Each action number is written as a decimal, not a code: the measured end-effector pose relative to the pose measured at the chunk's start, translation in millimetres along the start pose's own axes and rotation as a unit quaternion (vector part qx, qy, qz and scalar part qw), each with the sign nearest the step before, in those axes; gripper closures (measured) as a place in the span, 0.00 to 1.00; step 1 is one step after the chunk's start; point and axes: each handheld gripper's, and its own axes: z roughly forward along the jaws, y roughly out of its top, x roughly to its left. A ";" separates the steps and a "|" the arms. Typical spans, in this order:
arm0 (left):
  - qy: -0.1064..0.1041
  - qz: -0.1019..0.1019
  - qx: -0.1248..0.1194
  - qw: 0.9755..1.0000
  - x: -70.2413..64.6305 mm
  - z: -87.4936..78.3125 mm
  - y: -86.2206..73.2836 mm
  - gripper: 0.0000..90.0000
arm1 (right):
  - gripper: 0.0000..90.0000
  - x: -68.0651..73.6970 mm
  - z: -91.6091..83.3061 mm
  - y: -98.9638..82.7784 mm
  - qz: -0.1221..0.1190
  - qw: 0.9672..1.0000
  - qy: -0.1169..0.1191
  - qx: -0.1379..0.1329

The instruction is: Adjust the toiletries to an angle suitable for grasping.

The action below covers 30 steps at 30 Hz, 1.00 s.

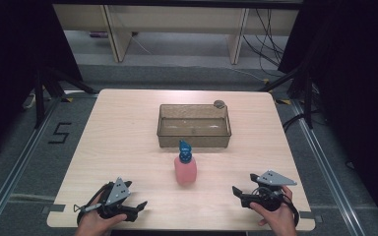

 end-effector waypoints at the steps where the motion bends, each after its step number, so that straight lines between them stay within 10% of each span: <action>1: 0.000 -0.001 -0.002 1.000 0.2 0.3 -0.1 0.16 | 0.19 0.1 0.0 0.1 0.001 1.000 0.001 -0.002; 30: -0.008 0.000 -0.011 1.000 0.4 -0.6 0.4 0.16 | 0.23 12.3 9.7 13.5 -0.002 0.999 0.031 -0.036</action>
